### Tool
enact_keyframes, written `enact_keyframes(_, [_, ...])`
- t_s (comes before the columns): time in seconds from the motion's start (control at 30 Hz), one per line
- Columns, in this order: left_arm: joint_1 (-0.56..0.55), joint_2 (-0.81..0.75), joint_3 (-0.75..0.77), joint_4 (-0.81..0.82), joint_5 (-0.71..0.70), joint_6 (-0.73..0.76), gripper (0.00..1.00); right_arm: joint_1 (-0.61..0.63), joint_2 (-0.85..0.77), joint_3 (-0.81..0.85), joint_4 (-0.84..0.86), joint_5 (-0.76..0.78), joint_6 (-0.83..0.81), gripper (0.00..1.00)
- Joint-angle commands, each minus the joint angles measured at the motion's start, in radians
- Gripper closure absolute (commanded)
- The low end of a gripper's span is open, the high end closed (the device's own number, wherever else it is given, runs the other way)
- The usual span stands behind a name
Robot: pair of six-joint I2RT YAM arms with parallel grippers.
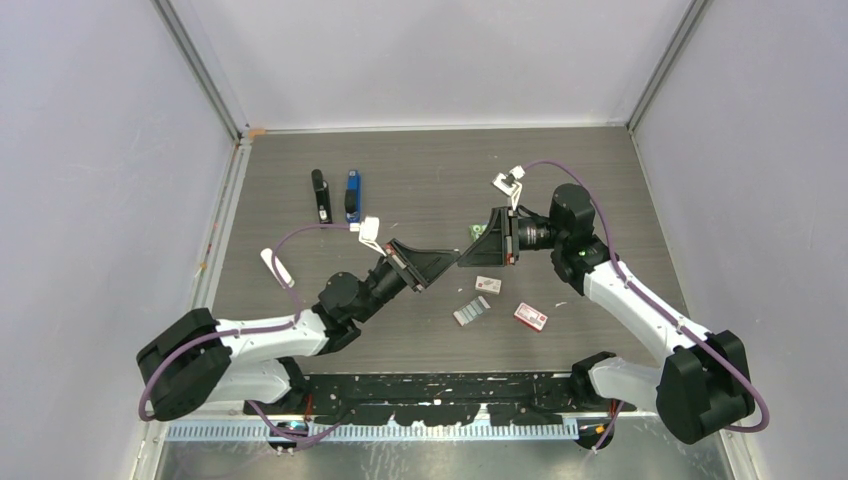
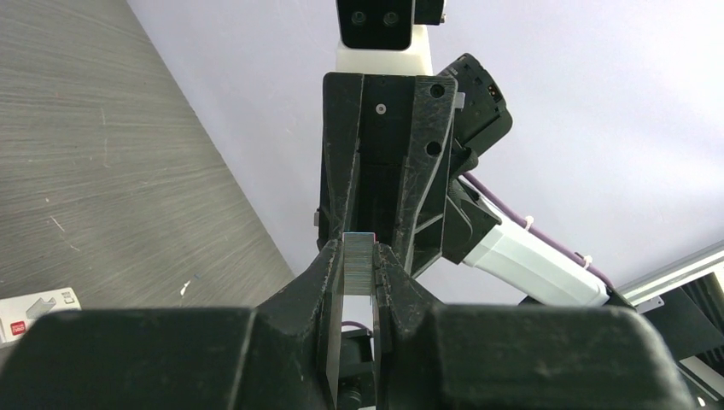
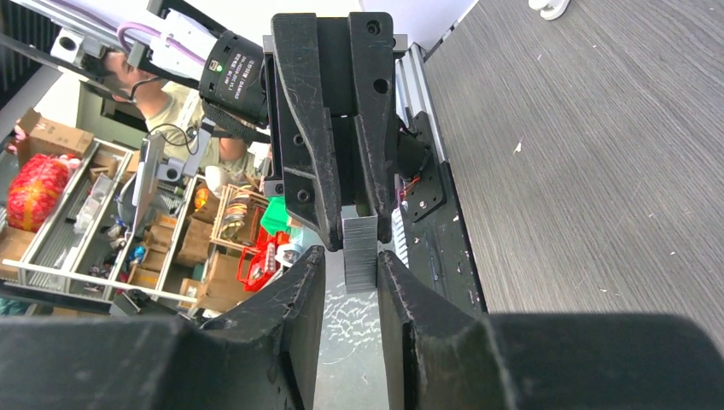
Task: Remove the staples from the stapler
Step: Pick up the staple from the center of the board.
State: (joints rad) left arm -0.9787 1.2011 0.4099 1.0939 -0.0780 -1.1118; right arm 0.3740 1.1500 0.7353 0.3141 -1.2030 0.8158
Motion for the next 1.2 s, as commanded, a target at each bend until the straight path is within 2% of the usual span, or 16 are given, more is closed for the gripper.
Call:
enact_keyframes(0.0, [0.005,-0.021,-0.012,0.065,-0.017,0.009,0.90,0.007,-0.012,-0.001,0.040,-0.007,0.000,0.68])
enact_keyframes(0.27, [0.005,-0.021,-0.014,0.068,-0.020,0.010,0.90,0.008,-0.009,-0.003,0.039,-0.005,-0.003,0.79])
enact_keyframes(0.37, [0.005,-0.022,-0.016,0.069,-0.020,0.009,0.87,0.009,-0.008,-0.003,0.038,-0.006,-0.004,0.81])
enact_keyframes(0.43, [0.005,-0.024,-0.014,0.066,-0.015,0.010,0.78,0.008,-0.009,-0.001,0.026,-0.006,-0.018,0.82])
enact_keyframes(0.53, [0.006,-0.038,-0.016,0.050,-0.011,0.018,0.57,0.009,-0.009,0.019,-0.070,-0.002,-0.091,0.82])
enact_keyframes(0.6, [0.011,-0.065,-0.023,0.023,-0.012,0.028,0.48,0.009,-0.012,0.037,-0.154,0.004,-0.157,0.83])
enact_keyframes(0.67, [0.025,-0.108,-0.035,-0.031,-0.012,0.037,0.44,0.009,-0.018,0.060,-0.246,0.015,-0.235,0.83])
enact_keyframes(0.77, [0.060,-0.214,-0.056,-0.183,-0.009,0.066,0.40,0.008,-0.023,0.095,-0.419,0.046,-0.382,0.83])
enact_keyframes(0.97, [0.077,-0.487,0.012,-0.800,-0.048,0.248,0.31,0.008,-0.029,0.150,-0.645,0.129,-0.596,0.83])
enact_keyframes(1.17, [0.086,-0.606,0.013,-1.055,-0.065,0.343,0.16,0.008,-0.022,0.191,-0.794,0.195,-0.751,0.83])
